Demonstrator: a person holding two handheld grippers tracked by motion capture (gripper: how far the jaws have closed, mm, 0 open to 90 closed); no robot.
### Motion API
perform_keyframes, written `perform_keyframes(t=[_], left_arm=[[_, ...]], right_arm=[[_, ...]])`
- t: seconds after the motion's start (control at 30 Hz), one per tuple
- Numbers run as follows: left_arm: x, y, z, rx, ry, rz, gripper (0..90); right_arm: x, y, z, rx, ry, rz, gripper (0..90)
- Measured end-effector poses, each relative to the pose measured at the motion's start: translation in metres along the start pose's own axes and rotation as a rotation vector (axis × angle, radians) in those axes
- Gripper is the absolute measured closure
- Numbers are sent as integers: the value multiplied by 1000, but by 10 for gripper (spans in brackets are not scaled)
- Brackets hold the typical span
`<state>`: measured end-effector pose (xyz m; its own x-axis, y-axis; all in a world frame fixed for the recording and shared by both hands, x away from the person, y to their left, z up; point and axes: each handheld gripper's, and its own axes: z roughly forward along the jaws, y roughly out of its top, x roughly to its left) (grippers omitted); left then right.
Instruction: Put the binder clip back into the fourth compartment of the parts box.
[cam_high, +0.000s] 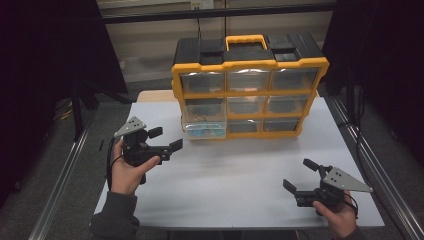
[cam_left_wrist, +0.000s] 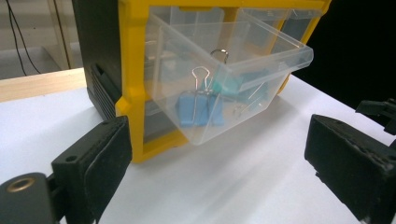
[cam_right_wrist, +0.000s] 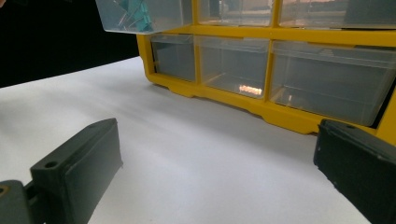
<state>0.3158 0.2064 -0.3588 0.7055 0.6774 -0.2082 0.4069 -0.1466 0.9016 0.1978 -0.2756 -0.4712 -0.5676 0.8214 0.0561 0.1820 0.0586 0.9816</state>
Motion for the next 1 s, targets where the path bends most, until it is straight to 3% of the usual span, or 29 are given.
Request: perform_keyframes(t=[0.37,0.63,0.77,0.83,0.87,0.9,1.0], left_arm=[[7,-32,-6,-2,11,-11,62],[12,-49,-11,-19,10,9,52],[16,-59,-14,-15,21,5,47],[17,-63,-15,-17,55,3,47],[19,-64,-16,-19,35,-2,47],[19,-65,-17,-22,58,-5,47],[21,-70,-20,-27,43,4,47]], right_arm=[[1,0,0,-2,0,-1,5],[1,0,0,-2,-4,-4,5],[1,0,0,-4,-2,-5,5],[1,0,0,-3,-3,-6,5],[1,0,0,-1,-2,-3,5],[1,0,0,2,-4,0,5],[1,0,0,1,0,-5,5]])
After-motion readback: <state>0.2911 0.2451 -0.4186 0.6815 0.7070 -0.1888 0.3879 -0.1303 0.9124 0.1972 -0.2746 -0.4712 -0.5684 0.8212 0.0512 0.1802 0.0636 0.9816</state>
